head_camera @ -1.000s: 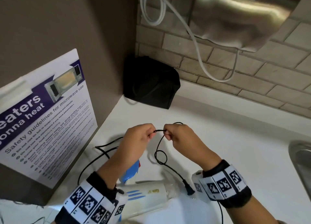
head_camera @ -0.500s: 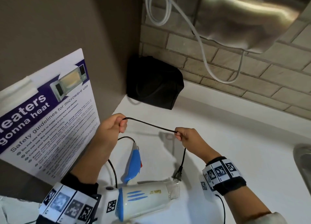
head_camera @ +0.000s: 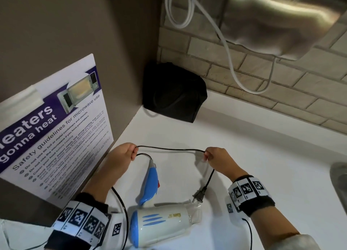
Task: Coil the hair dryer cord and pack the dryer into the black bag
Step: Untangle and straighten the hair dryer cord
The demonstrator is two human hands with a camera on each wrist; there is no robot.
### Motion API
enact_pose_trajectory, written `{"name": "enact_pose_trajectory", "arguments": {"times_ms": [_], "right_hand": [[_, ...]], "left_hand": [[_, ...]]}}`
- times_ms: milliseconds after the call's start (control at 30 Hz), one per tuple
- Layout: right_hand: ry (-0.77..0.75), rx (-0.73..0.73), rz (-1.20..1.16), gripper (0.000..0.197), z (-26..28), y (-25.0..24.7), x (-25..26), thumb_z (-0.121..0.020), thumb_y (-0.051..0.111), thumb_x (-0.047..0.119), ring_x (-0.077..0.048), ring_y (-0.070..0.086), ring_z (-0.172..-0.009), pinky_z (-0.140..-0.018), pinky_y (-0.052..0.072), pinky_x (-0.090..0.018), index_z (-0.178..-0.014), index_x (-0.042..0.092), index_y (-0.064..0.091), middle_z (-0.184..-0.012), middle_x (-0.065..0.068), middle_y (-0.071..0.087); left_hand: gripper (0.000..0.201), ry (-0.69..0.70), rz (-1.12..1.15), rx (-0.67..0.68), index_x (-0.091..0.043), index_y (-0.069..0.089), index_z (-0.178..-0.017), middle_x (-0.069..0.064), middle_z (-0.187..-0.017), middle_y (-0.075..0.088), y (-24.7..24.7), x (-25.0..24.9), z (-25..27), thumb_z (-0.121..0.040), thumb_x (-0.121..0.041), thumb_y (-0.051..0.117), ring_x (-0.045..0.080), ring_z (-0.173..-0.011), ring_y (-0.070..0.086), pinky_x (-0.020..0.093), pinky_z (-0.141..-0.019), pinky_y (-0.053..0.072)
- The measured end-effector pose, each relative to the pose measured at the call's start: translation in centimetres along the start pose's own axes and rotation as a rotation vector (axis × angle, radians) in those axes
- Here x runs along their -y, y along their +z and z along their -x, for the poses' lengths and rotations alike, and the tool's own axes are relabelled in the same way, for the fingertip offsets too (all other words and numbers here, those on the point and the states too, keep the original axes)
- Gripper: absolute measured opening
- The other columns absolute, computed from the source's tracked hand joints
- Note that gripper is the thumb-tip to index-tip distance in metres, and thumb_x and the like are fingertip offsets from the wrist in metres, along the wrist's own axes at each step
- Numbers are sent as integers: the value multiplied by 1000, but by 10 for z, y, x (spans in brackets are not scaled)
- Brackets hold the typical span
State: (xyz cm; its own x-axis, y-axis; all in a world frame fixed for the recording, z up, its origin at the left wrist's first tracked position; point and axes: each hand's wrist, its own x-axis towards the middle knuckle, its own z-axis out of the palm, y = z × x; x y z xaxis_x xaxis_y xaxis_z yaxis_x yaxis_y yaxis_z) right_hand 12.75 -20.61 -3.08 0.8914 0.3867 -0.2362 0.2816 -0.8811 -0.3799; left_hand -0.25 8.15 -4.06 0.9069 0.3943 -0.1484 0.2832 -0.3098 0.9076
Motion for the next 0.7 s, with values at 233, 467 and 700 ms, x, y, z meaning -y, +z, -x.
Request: {"name": "enact_pose_trajectory", "arguments": {"times_ms": [233,467,700], "right_hand": [[84,-140,-9,22,10,-11,14,-87,42,9,-18,58,-61,-54,44,-27,-91,15,63,-78,-2,73],[-40,-195,96,19,35,-22,43,-85,46,12,-24,62,-67,-62,54,-36,-87,18,64,-77,0,72],[-234,-194,137,27,67,-38,74,-93,49,28,-18,60,-61,-59,49,-31,-73,17,64,-66,3,67]], "left_hand": [[45,172,-498,18,-14,62,-108,4,-96,64,20,9,7,-80,14,42,24,-94,61,29,-78,47],[53,403,-600,157,-23,21,-148,-4,-149,33,54,-47,25,-99,-24,41,17,-137,29,31,-113,21],[19,483,-354,325,-13,62,-110,4,-108,50,85,-86,36,-95,-12,50,12,-99,57,26,-94,44]]}}
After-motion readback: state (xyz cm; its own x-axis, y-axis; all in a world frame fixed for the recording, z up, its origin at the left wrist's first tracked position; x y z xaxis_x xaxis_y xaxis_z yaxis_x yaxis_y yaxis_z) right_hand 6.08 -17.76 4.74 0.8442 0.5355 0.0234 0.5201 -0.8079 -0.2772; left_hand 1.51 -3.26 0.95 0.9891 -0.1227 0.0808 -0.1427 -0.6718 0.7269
